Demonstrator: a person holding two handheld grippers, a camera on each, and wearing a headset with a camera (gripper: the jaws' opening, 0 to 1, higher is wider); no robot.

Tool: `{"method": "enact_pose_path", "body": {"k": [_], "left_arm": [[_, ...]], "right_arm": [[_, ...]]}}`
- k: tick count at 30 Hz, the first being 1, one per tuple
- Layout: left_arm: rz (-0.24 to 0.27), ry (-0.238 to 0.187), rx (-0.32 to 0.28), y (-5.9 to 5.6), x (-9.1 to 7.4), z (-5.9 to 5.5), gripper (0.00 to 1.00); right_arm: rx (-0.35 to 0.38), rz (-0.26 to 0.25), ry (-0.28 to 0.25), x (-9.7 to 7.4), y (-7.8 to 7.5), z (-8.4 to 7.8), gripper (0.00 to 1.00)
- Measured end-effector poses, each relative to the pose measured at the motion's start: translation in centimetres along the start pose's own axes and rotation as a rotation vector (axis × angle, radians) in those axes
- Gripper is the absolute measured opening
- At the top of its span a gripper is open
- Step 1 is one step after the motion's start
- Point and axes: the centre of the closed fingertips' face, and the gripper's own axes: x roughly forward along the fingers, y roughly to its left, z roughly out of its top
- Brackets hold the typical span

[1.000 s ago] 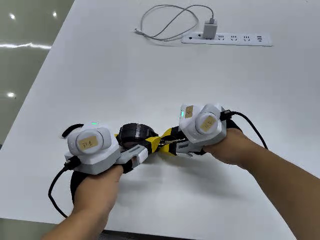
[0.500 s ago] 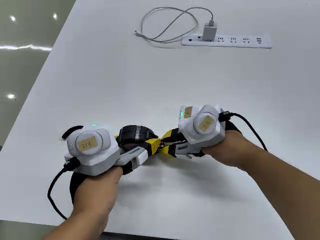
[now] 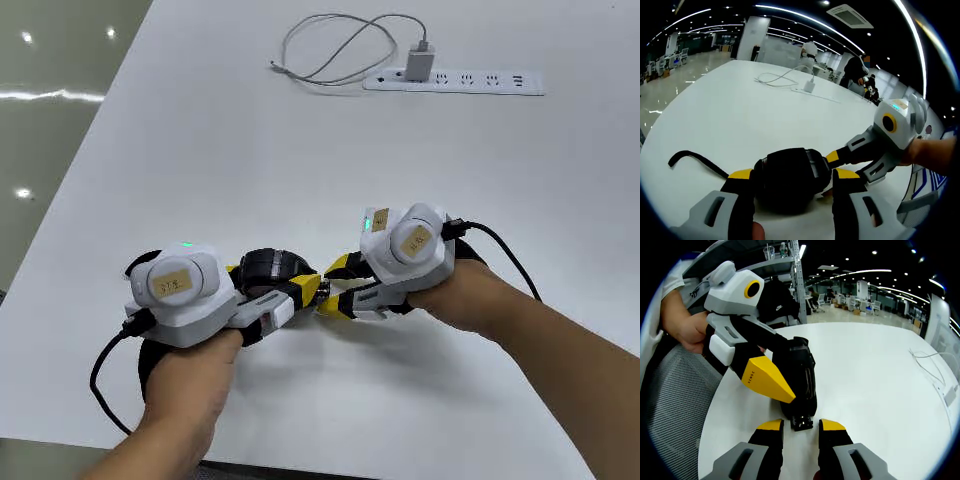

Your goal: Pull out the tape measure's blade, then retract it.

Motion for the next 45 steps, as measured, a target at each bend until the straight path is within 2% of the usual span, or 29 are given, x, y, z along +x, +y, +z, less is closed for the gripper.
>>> {"method": "enact_pose_path", "body": {"k": [6, 13, 28, 32, 45], "left_arm": [[-0.004, 0.003, 0.018, -0.1, -0.1, 0.0, 0.59], [-0.005, -0.007, 0.048, -0.4, -0.1, 0.2, 0.68], [-0.023, -0.015, 0.074, -0.8, -0.3, 0.5, 0.67], [-0.037, -0.021, 0.098, -1.0, -0.4, 0.7, 0.69], [-0.038, -0.022, 0.117, -0.8, -0.7, 0.7, 0.69]], "right_arm": [[0.016, -0.002, 0.003, -0.3, -0.1, -0.2, 0.26], [0.019, -0.006, 0.000, -0.6, -0.1, -0.2, 0.27], [0.035, -0.013, -0.004, -1.1, -0.1, -0.2, 0.29], [0.048, -0.016, -0.013, -1.3, -0.1, -0.1, 0.30], [0.057, -0.027, -0.025, -2.0, -0.1, 0.0, 0.33]]}}
